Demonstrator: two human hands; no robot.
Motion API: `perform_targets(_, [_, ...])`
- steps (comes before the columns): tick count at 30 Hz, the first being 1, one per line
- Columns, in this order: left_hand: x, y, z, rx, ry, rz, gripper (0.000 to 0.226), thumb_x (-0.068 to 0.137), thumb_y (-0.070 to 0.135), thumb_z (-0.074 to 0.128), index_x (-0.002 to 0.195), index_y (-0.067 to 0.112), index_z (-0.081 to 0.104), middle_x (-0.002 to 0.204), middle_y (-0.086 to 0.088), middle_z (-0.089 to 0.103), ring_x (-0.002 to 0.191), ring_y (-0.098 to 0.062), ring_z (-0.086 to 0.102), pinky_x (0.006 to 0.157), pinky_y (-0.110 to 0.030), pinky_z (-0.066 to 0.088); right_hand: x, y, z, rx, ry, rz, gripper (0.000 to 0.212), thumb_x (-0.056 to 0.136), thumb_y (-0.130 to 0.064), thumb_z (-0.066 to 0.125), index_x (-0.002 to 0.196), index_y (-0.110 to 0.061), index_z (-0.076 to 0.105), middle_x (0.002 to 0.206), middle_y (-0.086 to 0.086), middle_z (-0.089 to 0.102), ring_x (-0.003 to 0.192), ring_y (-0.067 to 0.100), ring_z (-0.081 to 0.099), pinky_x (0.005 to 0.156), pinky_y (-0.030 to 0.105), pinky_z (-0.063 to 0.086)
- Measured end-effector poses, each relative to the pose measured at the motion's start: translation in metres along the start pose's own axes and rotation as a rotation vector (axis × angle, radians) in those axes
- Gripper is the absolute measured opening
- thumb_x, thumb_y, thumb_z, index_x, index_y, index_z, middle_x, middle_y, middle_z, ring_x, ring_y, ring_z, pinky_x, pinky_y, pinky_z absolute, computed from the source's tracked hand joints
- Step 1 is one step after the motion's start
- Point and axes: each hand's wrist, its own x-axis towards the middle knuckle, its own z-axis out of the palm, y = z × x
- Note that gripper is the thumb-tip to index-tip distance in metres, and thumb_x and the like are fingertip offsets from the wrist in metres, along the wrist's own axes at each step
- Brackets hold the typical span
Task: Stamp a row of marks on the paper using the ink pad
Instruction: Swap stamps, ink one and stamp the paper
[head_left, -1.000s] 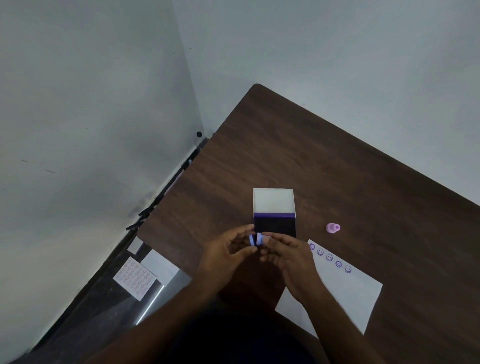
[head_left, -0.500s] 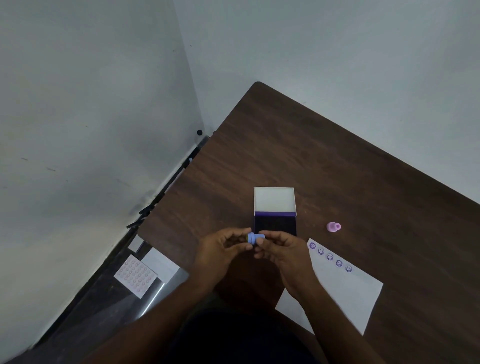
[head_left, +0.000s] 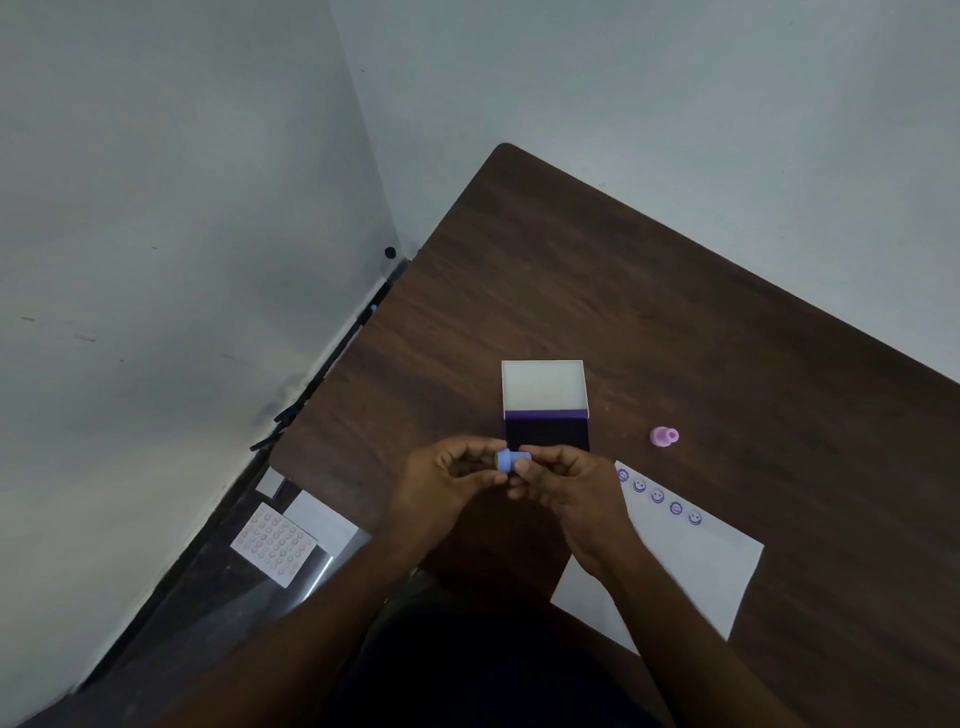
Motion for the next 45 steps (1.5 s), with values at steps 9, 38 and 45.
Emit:
perform_targets(9, [0.022,0.003,0.029,0.128,-0.023,0.071,0.05,0.076,0.014,0.076,0.122,0.019,0.055,0.115,0.01,0.057,0.101,0.0,0.055,0.088,-0.012,0.044,0.0,-0.008,-0.021,-0.062,0.19,0.043,0.027,0.08,-0.011,0.071,0.106,-0.016,0.065,0.105,0.01,0.071,0.077,0.017,0.07,0.075,0.028,0.058])
perform_targets(38, [0.098,0.013,0.142,0.49,-0.195,0.129,0.038,0.082,0.016,0.071,0.117,0.016,0.057,0.113,-0.002,0.064,0.096,-0.013,0.061,0.084,-0.016,0.045,0.065,-0.002,-0.114,-1.045,0.66,-0.229,0.016,0.082,-0.03,0.064,0.094,-0.019,0.066,0.109,0.003,0.062,0.108,0.024,0.049,0.094,0.037,0.031])
perform_targets(45, [0.095,0.01,0.14,0.391,-0.212,0.148,0.042,0.078,0.011,0.075,0.114,0.021,0.058,0.107,0.004,0.063,0.084,-0.007,0.06,0.066,-0.008,0.046,0.065,0.011,-0.119,-0.899,0.727,-0.221,0.032,0.082,-0.035,0.067,0.109,-0.02,0.061,0.118,0.005,0.057,0.108,0.021,0.048,0.091,0.034,0.045])
